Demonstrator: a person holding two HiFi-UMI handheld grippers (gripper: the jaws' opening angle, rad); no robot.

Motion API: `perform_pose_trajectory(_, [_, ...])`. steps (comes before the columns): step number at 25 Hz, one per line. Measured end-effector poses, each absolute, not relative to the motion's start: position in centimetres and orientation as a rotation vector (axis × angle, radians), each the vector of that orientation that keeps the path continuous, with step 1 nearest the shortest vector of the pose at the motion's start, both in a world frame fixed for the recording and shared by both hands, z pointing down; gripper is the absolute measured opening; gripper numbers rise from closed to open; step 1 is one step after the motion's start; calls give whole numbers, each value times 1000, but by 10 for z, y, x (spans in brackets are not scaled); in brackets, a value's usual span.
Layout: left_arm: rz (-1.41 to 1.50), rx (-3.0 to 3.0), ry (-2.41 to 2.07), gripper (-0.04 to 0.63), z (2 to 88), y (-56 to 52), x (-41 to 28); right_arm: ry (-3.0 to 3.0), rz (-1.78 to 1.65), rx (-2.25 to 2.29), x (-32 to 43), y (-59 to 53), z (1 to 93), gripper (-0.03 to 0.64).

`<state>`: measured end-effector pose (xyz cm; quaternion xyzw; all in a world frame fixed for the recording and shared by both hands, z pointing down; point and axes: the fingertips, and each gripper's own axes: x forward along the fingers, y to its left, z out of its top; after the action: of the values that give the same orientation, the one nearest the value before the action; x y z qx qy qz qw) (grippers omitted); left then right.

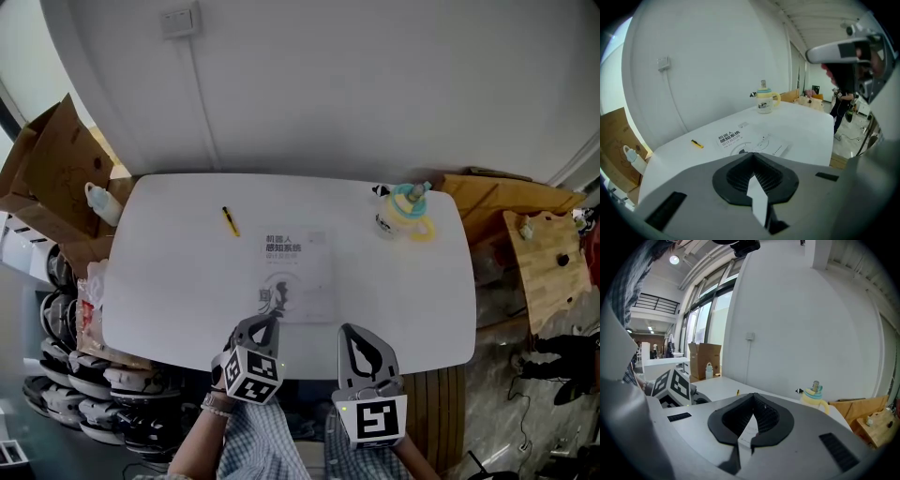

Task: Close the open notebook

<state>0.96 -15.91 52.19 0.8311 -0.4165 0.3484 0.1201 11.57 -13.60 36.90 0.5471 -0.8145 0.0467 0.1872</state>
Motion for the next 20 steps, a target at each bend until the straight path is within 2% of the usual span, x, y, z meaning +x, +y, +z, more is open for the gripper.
perform_pose_trajectory(20, [656, 2587, -1439, 8, 398, -160, -26, -2342, 7, 1552, 100, -141, 347, 12])
